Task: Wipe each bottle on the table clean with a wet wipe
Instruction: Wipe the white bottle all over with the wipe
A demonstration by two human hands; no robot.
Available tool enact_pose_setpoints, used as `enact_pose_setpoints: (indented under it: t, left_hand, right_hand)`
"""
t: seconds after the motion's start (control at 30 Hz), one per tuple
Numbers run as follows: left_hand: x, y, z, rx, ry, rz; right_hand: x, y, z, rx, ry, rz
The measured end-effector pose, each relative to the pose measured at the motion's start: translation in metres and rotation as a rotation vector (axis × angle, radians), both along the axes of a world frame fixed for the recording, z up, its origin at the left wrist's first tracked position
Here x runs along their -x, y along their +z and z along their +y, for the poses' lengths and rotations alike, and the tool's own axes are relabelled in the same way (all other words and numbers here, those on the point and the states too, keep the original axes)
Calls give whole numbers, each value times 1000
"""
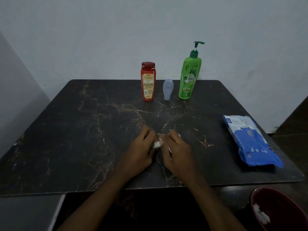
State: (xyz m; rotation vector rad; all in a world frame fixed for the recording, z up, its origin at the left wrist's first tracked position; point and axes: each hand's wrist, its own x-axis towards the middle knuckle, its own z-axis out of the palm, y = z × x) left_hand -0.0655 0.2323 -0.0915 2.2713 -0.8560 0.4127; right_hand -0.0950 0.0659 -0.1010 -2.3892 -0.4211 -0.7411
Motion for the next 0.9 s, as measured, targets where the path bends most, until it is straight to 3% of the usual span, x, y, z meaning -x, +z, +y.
enact_pose_setpoints:
  t: [0.17,0.3,0.43,0.67,0.9]
  left_hand:
    - [3,3,0,-50,-1,-38]
    - [4,4,0,-70,-1,-54]
    - [4,4,0,-62,-2,-51]
    - [3,4,2,-35,6,-38]
    - [2,3,1,-39,11,-31]
  right_hand:
    - [0,3,-3,74,-183,-9]
    - [-6,-3,-12,-73,-288,114]
    - [-8,-4,-15,-207,-337,112]
    - [-14,-4,-22,-275,-432,302]
    - [-10,-1,-10,-228,-326,133]
